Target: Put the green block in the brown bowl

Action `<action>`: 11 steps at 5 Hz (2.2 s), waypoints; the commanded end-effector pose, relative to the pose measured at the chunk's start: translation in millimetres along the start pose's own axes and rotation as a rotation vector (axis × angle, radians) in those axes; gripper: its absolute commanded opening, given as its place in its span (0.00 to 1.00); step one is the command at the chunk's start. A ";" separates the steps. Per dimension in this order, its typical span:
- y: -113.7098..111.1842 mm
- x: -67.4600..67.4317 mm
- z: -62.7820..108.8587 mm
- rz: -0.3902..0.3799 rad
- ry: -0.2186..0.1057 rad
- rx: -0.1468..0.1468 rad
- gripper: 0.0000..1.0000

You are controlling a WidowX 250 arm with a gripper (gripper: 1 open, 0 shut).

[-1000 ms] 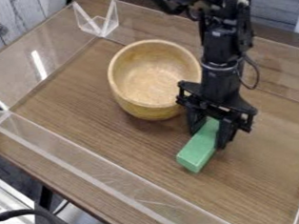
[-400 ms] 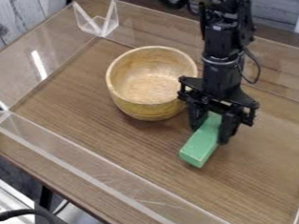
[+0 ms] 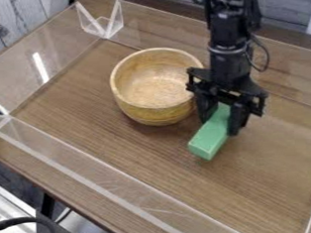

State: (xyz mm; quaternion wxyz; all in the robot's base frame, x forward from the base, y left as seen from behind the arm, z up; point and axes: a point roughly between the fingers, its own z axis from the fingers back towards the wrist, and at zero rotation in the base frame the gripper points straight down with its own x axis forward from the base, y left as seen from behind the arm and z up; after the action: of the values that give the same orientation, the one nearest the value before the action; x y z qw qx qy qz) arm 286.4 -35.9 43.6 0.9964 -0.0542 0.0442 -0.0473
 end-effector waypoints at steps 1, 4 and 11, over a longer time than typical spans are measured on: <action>5.0 13.8 32.0 -0.008 -0.114 0.014 0.00; 32.2 16.5 58.6 0.028 -0.190 -0.001 0.00; 104.5 8.2 22.5 0.226 -0.170 0.058 0.00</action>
State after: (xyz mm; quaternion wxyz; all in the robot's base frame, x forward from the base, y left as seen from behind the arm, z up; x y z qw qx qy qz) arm 299.2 65.5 43.5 0.9972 -0.0281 -0.0151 0.0671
